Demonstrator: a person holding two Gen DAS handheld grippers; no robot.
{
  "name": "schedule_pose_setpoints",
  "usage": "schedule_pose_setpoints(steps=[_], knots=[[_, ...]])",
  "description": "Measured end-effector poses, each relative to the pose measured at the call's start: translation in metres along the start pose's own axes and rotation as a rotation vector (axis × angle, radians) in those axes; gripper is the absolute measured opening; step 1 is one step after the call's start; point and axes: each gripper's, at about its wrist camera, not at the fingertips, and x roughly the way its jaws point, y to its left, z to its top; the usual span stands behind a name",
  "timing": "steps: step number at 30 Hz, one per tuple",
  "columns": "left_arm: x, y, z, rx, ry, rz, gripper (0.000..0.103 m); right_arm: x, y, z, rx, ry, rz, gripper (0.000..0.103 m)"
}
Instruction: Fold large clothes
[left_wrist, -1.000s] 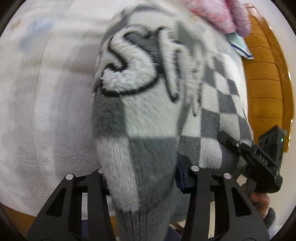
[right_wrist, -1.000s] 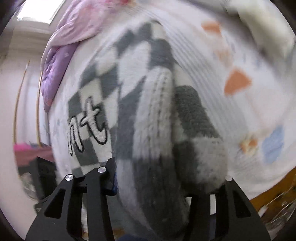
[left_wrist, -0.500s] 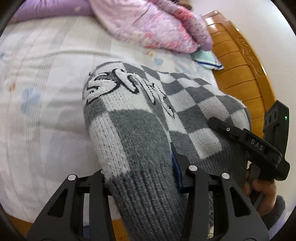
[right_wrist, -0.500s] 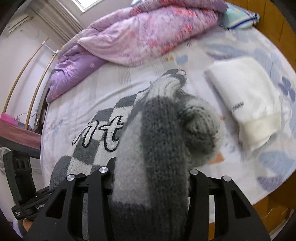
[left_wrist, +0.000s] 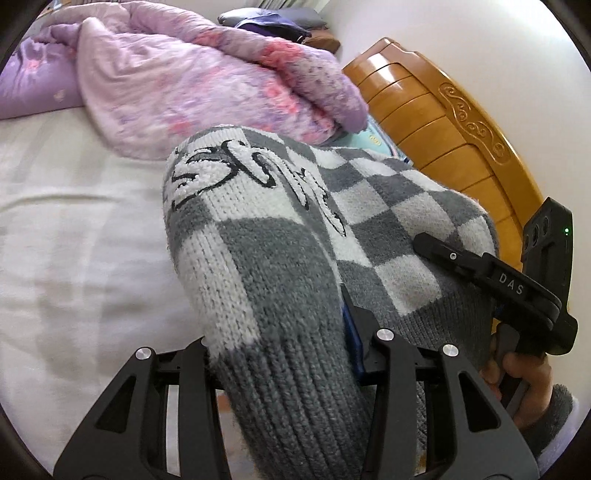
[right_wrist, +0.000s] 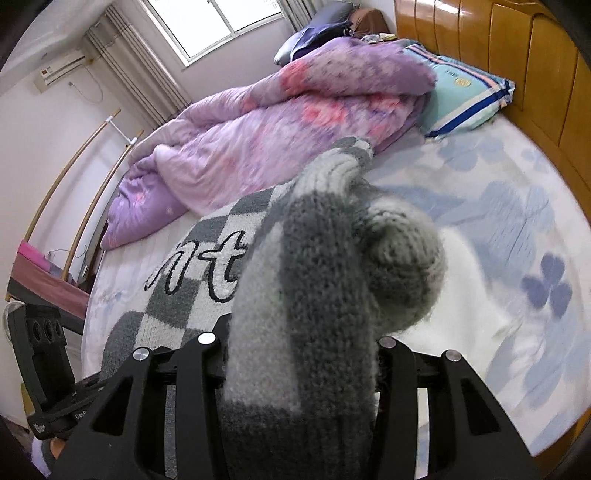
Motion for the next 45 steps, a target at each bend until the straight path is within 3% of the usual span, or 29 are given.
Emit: schedule_pose_setpoints(steps=[6,11,18,27,30,31,35,41,45], knots=[[0.076,-0.062,0.013,-0.011,-0.02,-0.002,0.041,0.001,-0.085,0.034,-0.012,-0.004,0.011,0.041],[0.125,-0.077,-0.003,-0.001,0.02,0.035,0.041,0.016,-0.138,0.023,0.048,0.031,0.028,0.041],[0.164,-0.073,-0.042,0.022,0.07,0.106,0.041,0.046,-0.182,-0.014,0.133,0.108,0.064,0.041],[0.2,-0.047,-0.08,0.011,0.173,0.17,0.042,0.076,-0.204,-0.061,0.188,0.25,0.062,0.043],[0.208,-0.037,-0.089,0.001,0.207,0.185,0.046,0.085,-0.211,-0.072,0.212,0.283,0.049,0.046],[0.211,-0.034,-0.091,-0.008,0.22,0.19,0.052,0.088,-0.215,-0.074,0.224,0.293,0.042,0.047],[0.209,-0.027,-0.092,-0.002,0.224,0.258,0.081,0.093,-0.228,-0.078,0.275,0.334,-0.015,0.062],[0.179,-0.022,-0.094,-0.038,0.209,0.256,0.085,0.074,-0.235,-0.076,0.291,0.374,-0.117,0.074],[0.16,-0.019,-0.103,-0.062,0.209,0.304,0.087,0.046,-0.23,-0.074,0.187,0.363,-0.338,0.076]])
